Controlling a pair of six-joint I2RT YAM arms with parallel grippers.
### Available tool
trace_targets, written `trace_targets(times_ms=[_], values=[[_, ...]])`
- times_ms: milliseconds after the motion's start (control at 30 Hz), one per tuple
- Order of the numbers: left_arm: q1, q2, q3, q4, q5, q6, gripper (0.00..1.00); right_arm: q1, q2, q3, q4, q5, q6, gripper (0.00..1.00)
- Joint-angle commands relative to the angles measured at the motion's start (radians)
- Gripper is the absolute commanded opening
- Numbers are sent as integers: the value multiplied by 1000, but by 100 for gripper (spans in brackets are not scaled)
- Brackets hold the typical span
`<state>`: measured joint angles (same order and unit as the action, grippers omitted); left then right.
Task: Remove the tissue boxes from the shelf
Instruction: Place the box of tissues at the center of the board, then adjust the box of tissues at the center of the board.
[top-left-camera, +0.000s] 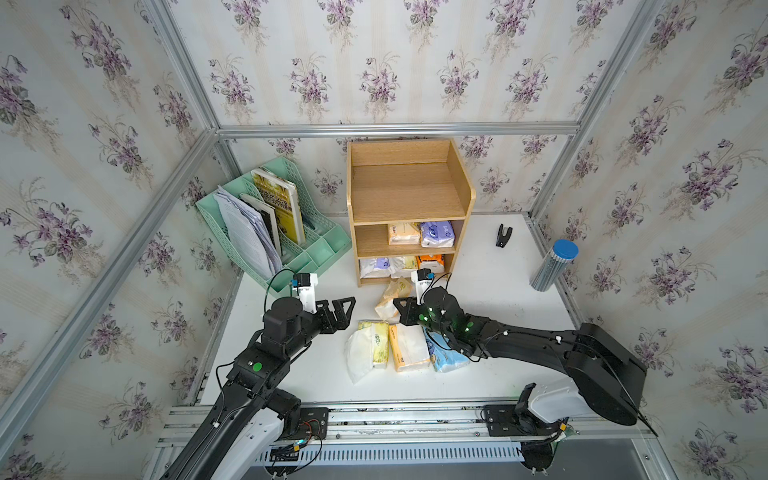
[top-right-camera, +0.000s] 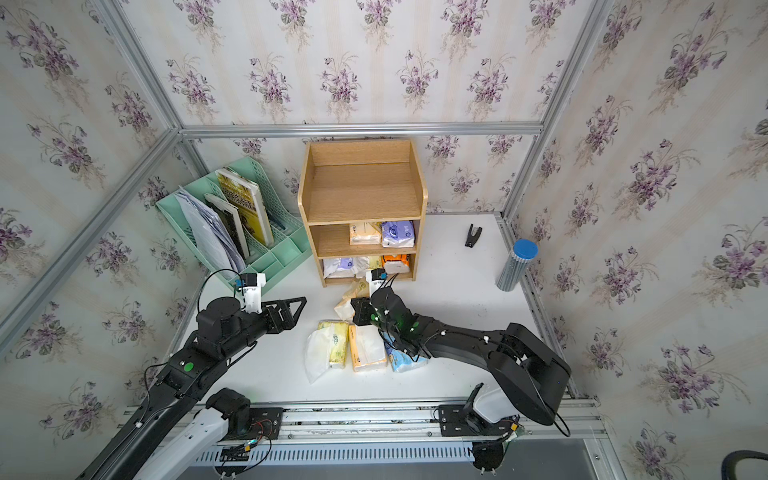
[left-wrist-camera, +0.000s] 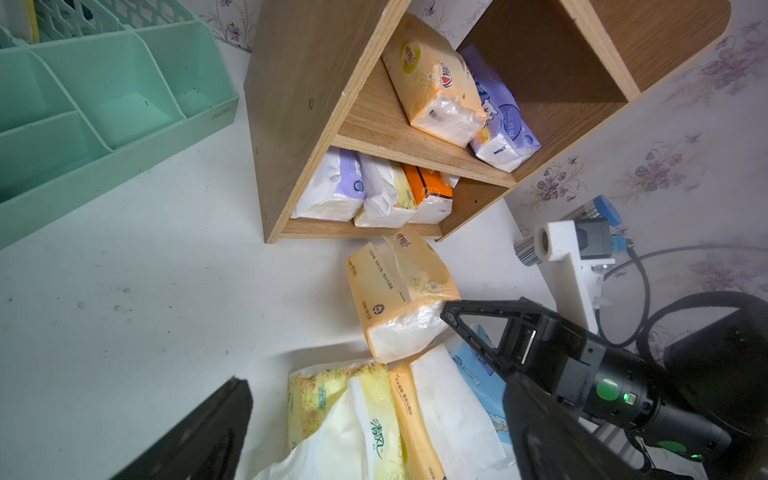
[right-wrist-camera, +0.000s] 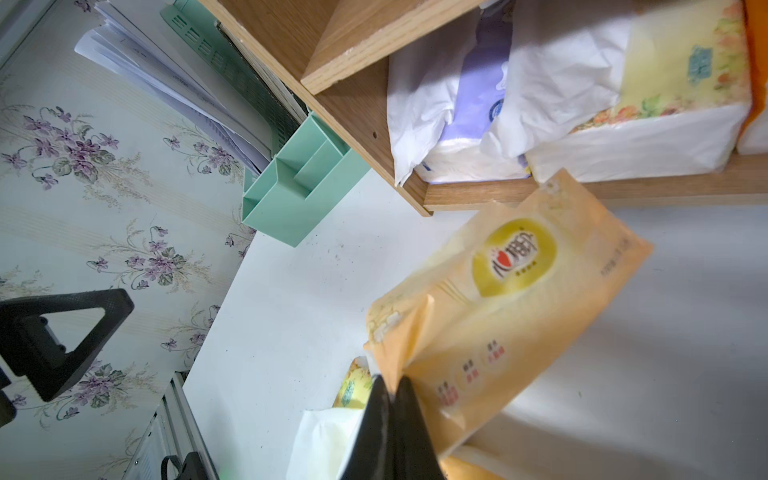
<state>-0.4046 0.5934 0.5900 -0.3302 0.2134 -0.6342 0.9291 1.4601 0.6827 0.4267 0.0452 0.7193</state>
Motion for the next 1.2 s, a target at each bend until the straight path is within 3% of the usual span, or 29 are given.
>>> trace_targets(times_ms=[0,267,400,467,600,633,800,967,1167], values=[[0,-3,-1,-6,-14,25,99,12,7,-6,125,18,30,0],[0,-10,-1,-23,-16,38,99,25,41,-160,390,-11,123,0],[0,-28,-8,-41,-20,42,99,38,26,-252,403,2,153,0],[0,-38,-15,-40,-24,38,99,39,12,-268,369,-7,151,14],[0,-36,-22,-26,-22,25,99,39,-46,-243,225,9,116,58],[0,-31,-22,-23,-19,23,99,39,-67,-222,160,29,97,62],[-1,-11,-17,-20,-13,29,99,16,-137,-81,-179,169,22,61],[-1,13,-22,-3,-10,31,99,-85,-33,10,-268,33,-19,50],[-1,12,-21,-25,-21,51,99,-92,150,103,-196,-123,-25,48]])
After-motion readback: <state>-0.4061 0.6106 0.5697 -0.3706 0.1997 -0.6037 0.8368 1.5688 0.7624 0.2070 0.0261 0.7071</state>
